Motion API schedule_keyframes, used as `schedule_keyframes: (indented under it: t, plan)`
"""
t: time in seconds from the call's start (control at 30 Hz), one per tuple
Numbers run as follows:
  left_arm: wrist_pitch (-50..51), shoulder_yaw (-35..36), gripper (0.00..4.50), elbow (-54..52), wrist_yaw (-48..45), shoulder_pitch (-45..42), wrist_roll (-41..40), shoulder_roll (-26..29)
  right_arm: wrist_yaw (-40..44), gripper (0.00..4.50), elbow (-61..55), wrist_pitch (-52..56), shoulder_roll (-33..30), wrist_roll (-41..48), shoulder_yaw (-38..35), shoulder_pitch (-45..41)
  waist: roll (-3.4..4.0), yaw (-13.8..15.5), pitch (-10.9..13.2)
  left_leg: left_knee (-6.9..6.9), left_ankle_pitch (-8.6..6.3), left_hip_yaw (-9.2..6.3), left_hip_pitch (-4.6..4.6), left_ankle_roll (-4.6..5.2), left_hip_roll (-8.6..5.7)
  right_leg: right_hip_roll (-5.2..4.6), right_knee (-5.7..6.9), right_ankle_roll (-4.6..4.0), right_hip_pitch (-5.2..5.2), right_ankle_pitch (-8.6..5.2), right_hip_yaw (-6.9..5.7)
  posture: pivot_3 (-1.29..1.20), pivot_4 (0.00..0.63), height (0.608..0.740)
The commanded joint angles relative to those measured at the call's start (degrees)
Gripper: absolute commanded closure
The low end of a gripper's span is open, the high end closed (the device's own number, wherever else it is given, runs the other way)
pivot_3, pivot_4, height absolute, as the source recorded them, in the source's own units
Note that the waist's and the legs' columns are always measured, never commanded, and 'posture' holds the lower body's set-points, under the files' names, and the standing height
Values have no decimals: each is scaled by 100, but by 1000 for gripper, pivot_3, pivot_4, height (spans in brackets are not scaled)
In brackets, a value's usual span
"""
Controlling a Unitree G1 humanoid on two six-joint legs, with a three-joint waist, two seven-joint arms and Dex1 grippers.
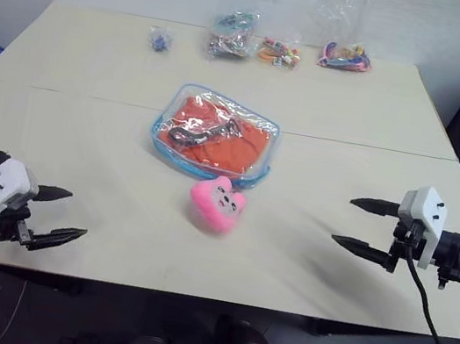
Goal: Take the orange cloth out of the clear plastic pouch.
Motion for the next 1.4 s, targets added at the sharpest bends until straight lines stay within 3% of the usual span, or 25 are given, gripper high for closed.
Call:
schedule_keyframes:
  t: [0.03, 0.2, 0.4, 0.57, 0.67, 1.1, 1.2, 1.4]
  plan:
    - [17, 105, 21, -186, 138, -120, -125, -75, -20, 0, -357, 109, 60, 247, -176, 64, 0, 2, 0, 0, 0, 0, 0, 0, 0, 0, 0, 0, 0, 0, 0, 0, 150, 740]
    - [335, 45, 21, -542, 375, -447, -400, -187, -170, 0, -886, 511, 179, 627, -205, 140, 0, 2, 0, 0, 1, 0, -1, -3, 0, 0, 1, 0, 0, 0, 1, 0, 150, 740]
    - [956, -1562, 21, -607, 1566, -2582, 156, -600, -1181, 0, -2267, 1239, 809, 1105, 133, -230, 0, 87, 0, 0, 14, -6, -1, -27, -6, 1, 9, 3, 18, 3, 11, 0, 150, 740]
    - [571, -2967, 21, 1343, 2028, -4936, 1238, -1354, -2118, 0, -2948, 1704, 1337, 974, 632, -694, -5, 142, -3, 0, 26, 1, -1, -48, -7, 13, 28, 3, 16, 4, 13, 0, 150, 740]
    - [20, -3425, 21, 2649, 2054, -5825, 1716, -1826, -2497, 0, -3023, 1812, 1496, 817, 776, -861, -8, 136, -4, 13, 29, 6, -5, -45, -8, 13, 33, 5, -1, 6, 4, 0, 150, 740]
    - [-1633, -3832, 21, 6419, 2049, -7460, 2553, -2988, -3084, 0, -3134, 1911, 1586, 711, 733, -810, -12, 124, -3, 14, 28, 66, -4, -41, -5, 18, 37, 5, -2, 6, 6, 0, 150, 740]
    - [-1892, -3816, 556, 6917, 2125, -7648, 2666, -3156, -3152, 0, -3185, 1903, 1575, 700, 728, -745, -12, 124, -3, 14, 28, 67, -4, -41, -5, 18, 37, 5, -2, 6, 5, 0, 150, 740]
    - [-2173, -3765, 2287, 7257, 2132, -7780, 2806, -3229, -3209, 0, -3232, 1887, 1508, 648, 739, -656, -13, 116, -2, 14, 28, 67, -2, -40, -4, 18, 38, 6, -3, 7, 5, 0, 150, 740]
